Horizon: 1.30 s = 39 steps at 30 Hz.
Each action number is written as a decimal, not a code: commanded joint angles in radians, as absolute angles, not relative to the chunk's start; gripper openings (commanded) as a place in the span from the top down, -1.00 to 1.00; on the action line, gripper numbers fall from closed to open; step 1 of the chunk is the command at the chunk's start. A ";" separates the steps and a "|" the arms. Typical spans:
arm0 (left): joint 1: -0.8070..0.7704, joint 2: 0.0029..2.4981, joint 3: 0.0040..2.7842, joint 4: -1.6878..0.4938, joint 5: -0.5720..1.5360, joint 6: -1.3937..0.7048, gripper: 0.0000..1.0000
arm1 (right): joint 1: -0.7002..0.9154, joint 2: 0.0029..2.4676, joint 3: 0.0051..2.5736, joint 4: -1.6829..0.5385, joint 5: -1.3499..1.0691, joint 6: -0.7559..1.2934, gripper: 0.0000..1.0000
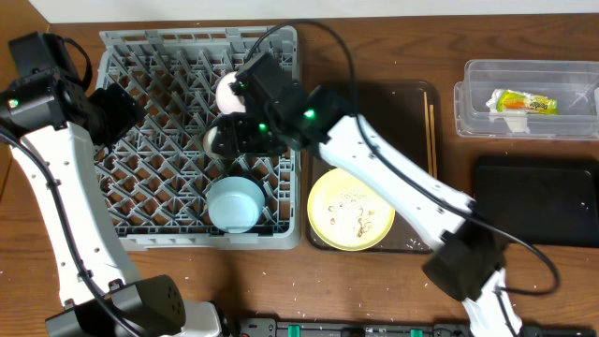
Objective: Sort waste into correct bins and load items into the dishwasher
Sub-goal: 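Lower the light-blue cup into the rack's lower area and release it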
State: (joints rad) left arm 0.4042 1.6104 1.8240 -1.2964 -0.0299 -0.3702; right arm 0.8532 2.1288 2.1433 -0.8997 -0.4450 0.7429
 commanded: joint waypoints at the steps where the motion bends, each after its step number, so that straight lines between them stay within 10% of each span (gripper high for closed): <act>1: 0.408 1.613 1.832 -1.298 -0.038 -0.379 -0.96 | 0.846 2.118 2.146 -1.016 -0.338 0.630 0.22; 9: 0.408 1.613 1.832 -1.298 -0.038 -0.379 -0.96 | 0.912 2.180 2.145 -1.181 -0.337 0.577 0.73; 39: 0.408 1.613 1.832 -1.298 -0.038 -0.379 -0.96 | 1.028 2.318 2.147 -0.917 -0.159 0.421 0.67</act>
State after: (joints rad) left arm 0.4042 1.6104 1.8240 -1.2972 -0.0299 -0.3702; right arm 1.0264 2.3196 2.1433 -0.9329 -0.2302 0.4538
